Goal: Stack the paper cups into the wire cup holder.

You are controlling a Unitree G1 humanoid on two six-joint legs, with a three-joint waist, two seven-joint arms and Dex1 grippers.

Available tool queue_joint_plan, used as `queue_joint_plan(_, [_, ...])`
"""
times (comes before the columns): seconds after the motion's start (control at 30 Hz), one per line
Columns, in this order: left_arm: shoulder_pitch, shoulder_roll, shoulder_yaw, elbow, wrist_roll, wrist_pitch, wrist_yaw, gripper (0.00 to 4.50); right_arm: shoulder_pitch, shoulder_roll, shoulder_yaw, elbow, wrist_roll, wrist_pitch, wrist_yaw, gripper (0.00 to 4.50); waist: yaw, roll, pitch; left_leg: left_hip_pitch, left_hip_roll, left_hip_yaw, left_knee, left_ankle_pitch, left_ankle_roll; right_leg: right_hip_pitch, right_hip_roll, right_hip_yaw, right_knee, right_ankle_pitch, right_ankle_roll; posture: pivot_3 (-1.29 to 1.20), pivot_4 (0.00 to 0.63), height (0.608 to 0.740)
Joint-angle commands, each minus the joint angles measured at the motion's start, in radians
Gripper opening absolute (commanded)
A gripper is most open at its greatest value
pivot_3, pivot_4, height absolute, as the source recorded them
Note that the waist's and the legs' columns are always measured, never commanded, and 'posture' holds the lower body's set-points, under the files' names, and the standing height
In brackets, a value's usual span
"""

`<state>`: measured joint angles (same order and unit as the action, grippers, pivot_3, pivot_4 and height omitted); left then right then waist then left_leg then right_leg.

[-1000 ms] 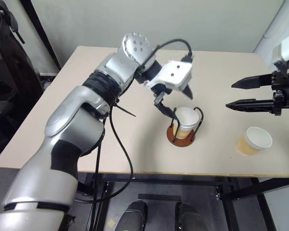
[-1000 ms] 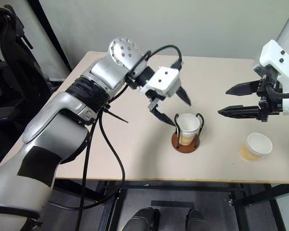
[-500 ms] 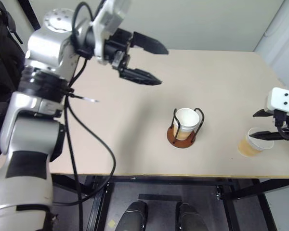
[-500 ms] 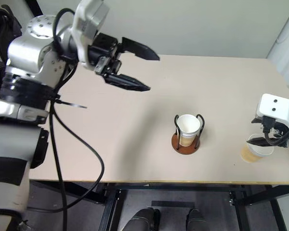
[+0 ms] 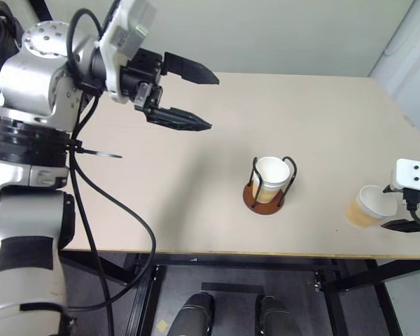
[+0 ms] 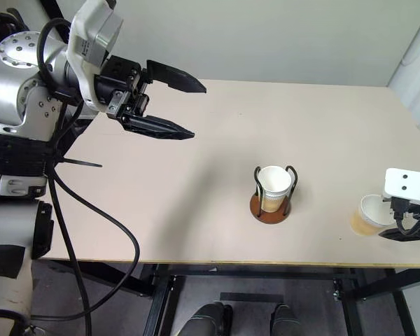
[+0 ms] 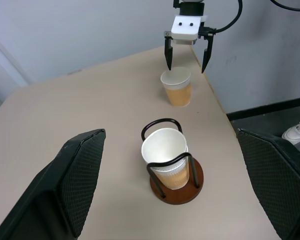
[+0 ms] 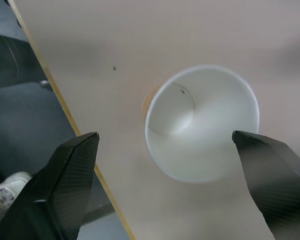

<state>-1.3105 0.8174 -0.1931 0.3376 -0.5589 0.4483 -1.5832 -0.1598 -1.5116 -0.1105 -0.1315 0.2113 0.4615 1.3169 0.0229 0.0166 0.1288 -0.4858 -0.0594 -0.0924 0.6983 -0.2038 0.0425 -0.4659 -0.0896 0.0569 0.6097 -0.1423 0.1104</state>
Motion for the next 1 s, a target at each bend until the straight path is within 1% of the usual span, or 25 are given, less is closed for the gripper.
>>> queue_joint_plan(0.03, [0.006,0.028,0.044,-0.061,0.001,0.031,-0.030,4.50,-0.011,0.005,-0.003,0.022,-0.028,-0.032,-0.001,4.44,-0.001,0.000,0.000,0.000,0.000,0.000,0.000,0.000,0.000,0.000,0.000,0.000,0.000,0.000,0.000,0.00,0.150,0.740])
queue_joint_plan(0.23, [0.032,0.076,0.025,-0.098,-0.001,0.032,-0.031,4.50,-0.097,0.054,0.085,0.039,-0.063,-0.046,0.004,4.44,-0.008,0.000,0.000,0.005,0.000,0.000,0.000,0.001,0.000,0.004,0.001,0.000,0.000,0.001,-0.001,0.00,0.150,0.740])
queue_joint_plan(0.47, [0.054,0.109,0.018,-0.112,0.026,0.013,-0.031,4.50,-0.243,0.152,0.233,0.083,-0.152,-0.072,0.037,4.44,-0.012,0.000,0.000,0.009,0.000,-0.002,-0.001,0.001,0.000,0.008,0.001,0.000,0.000,0.001,-0.002,0.00,0.150,0.740])
queue_joint_plan(0.57, [0.062,0.121,0.019,-0.120,0.029,0.012,-0.031,4.50,-0.281,0.186,0.271,0.105,-0.181,-0.076,0.048,3.87,-0.012,0.000,0.000,0.010,0.000,-0.002,-0.002,0.000,-0.001,0.008,0.001,0.000,-0.001,0.001,-0.003,0.00,0.150,0.740])
queue_joint_plan(0.6, [0.066,0.127,0.019,-0.123,0.029,0.009,-0.031,4.50,-0.283,0.192,0.278,0.108,-0.188,-0.080,0.054,3.60,-0.013,0.000,0.000,0.010,0.000,-0.002,-0.002,0.000,-0.001,0.008,0.001,0.000,-0.001,0.001,-0.003,0.00,0.150,0.740])
queue_joint_plan(0.73, [0.075,0.168,0.017,-0.130,0.023,0.003,-0.031,4.50,-0.280,0.207,0.290,0.110,-0.203,-0.086,0.068,2.01,-0.013,0.000,0.000,0.010,0.000,-0.002,-0.005,-0.001,-0.002,0.007,0.001,0.000,-0.002,-0.001,-0.005,0.00,0.150,0.740])
queue_joint_plan(0.8, [0.069,0.190,0.018,-0.113,0.025,0.000,-0.031,4.50,-0.284,0.208,0.285,0.102,-0.202,-0.082,0.076,1.29,-0.013,0.000,0.000,0.010,0.000,-0.002,-0.007,-0.001,-0.002,0.007,0.001,0.000,-0.002,-0.002,-0.006,0.00,0.150,0.740])
queue_joint_plan(0.87, [0.061,0.195,0.026,-0.095,0.032,0.000,-0.031,4.50,-0.285,0.204,0.274,0.090,-0.199,-0.084,0.083,0.49,-0.013,0.000,0.000,0.011,0.000,-0.002,-0.010,-0.001,-0.003,0.007,0.001,0.000,-0.002,-0.003,-0.007,0.00,0.150,0.740])
queue_joint_plan(0.9, [0.056,0.193,0.036,-0.084,0.036,0.003,-0.031,4.50,-0.289,0.201,0.264,0.081,-0.193,-0.079,0.087,0.18,-0.012,0.000,0.000,0.012,0.000,-0.002,-0.013,0.000,-0.004,0.007,0.001,0.000,-0.002,-0.004,-0.007,0.00,0.150,0.740])
queue_joint_plan(0.93, [0.051,0.190,0.045,-0.075,0.040,0.005,-0.031,4.50,-0.293,0.197,0.253,0.070,-0.183,-0.072,0.092,0.03,-0.012,0.000,0.000,0.014,0.000,-0.002,-0.015,0.000,-0.004,0.007,0.000,0.000,-0.003,-0.004,-0.008,0.00,0.150,0.740])
queue_joint_plan(1.0, [0.053,0.196,0.052,-0.067,0.042,-0.001,-0.031,4.50,-0.304,0.185,0.230,0.046,-0.162,-0.057,0.106,0.03,-0.013,0.000,0.000,0.014,0.001,-0.002,-0.018,0.001,-0.006,0.006,0.000,0.000,-0.002,-0.005,-0.009,0.00,0.150,0.740])
